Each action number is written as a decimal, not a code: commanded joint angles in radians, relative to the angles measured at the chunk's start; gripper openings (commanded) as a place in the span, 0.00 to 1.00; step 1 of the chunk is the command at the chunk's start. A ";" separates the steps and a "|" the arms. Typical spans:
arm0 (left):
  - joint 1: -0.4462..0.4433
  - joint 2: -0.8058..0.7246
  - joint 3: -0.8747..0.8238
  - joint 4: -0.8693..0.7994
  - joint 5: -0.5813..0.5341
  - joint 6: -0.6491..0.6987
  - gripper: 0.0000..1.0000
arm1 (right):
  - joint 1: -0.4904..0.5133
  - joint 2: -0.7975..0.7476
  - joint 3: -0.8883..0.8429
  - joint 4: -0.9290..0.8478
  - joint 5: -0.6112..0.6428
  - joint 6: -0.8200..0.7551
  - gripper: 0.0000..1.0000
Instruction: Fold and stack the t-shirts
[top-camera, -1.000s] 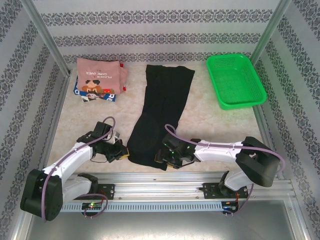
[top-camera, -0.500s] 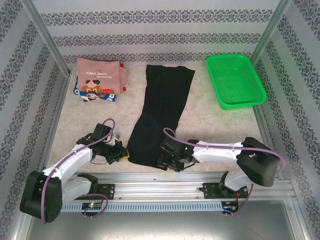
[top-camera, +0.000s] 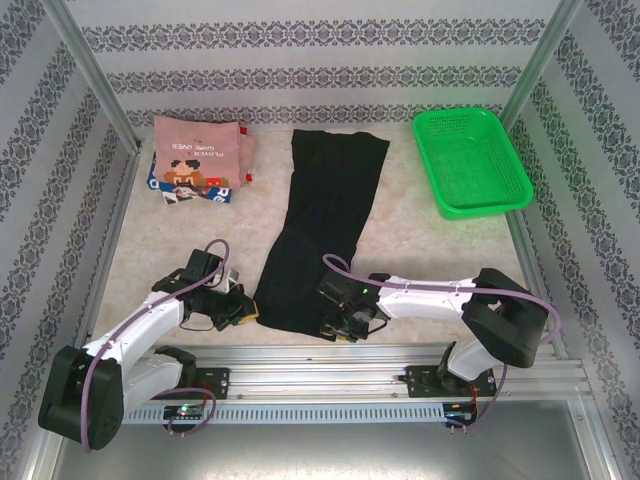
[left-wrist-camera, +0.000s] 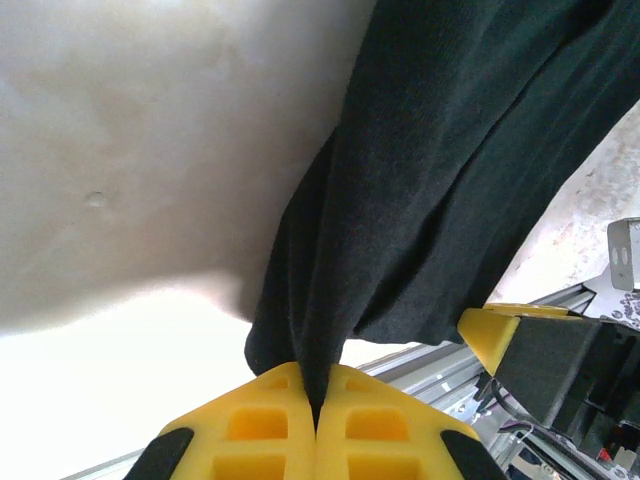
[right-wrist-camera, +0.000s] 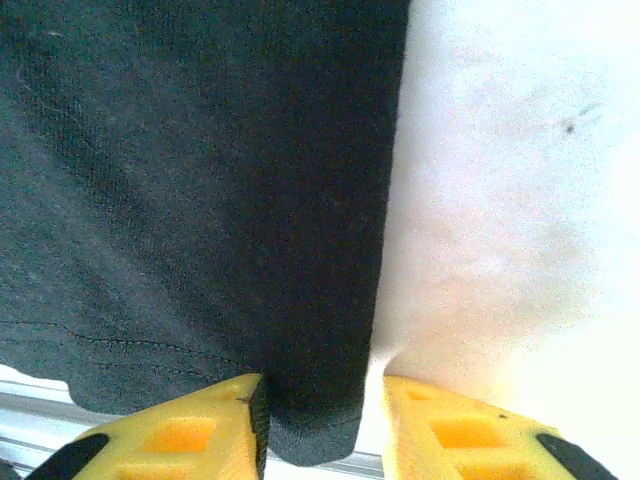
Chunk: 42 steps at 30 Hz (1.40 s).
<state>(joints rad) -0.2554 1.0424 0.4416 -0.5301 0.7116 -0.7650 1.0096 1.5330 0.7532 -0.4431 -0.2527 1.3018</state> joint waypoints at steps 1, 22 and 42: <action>-0.010 -0.017 -0.004 0.009 0.032 -0.008 0.02 | -0.022 0.039 0.037 0.081 0.017 -0.040 0.24; -0.149 -0.192 -0.021 -0.063 0.032 -0.160 0.00 | -0.066 -0.429 -0.140 -0.240 0.062 0.004 0.00; -0.368 -0.196 0.193 -0.106 -0.141 -0.391 0.00 | -0.227 -0.694 0.041 -0.623 0.039 -0.130 0.00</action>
<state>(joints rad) -0.6155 0.7883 0.5682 -0.6460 0.6220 -1.1320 0.8379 0.7910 0.7456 -0.9630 -0.2173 1.2774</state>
